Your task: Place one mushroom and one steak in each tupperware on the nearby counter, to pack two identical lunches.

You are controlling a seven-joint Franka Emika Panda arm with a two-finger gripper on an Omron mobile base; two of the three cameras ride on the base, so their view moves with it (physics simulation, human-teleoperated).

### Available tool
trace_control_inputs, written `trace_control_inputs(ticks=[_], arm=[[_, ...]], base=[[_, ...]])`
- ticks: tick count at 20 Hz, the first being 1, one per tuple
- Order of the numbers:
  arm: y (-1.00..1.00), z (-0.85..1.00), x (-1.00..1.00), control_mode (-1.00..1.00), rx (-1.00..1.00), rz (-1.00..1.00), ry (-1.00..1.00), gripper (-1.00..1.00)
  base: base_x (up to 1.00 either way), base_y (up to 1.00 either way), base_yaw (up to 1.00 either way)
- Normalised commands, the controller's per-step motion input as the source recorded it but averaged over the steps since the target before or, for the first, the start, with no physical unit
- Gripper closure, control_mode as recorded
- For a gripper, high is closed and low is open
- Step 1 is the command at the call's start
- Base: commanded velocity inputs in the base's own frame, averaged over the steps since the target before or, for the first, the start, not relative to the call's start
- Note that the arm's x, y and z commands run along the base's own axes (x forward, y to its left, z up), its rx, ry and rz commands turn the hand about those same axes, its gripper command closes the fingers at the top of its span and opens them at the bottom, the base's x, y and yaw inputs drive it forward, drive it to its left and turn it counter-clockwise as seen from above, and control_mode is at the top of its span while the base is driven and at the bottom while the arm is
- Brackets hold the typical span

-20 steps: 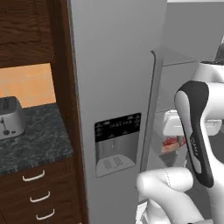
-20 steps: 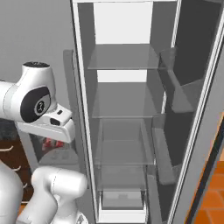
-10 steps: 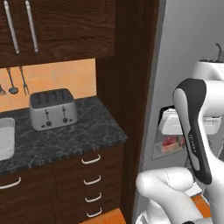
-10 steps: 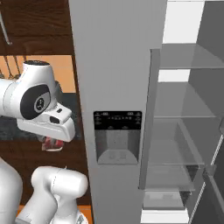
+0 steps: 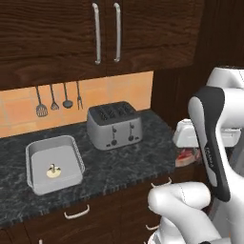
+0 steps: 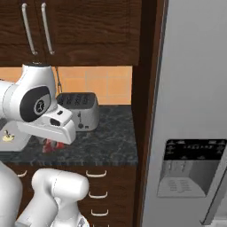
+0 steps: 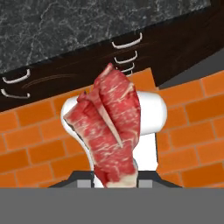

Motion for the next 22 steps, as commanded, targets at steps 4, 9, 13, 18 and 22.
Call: trace_control_inputs(ticks=[4,9,13,18,22], arm=[[0.0,0.0,0.0,1.0,0.0,0.0,0.0,1.0],[0.2,-0.05,0.13,-1.0,0.0,0.03,-0.01,1.0],[0.65,-0.29,0.8,-1.0,0.0,0.12,-0.04,1.0],[0.39,-0.36,1.0,-1.0,0.0,0.01,-0.11,1.0],[0.58,-0.4,1.0,-1.0,0.0,0.0,-0.03,1.0]], base=[[-0.09,1.0,0.05],[0.16,0.8,0.06],[0.0,0.0,0.0],[0.0,0.0,0.0],[0.0,0.0,0.0]])
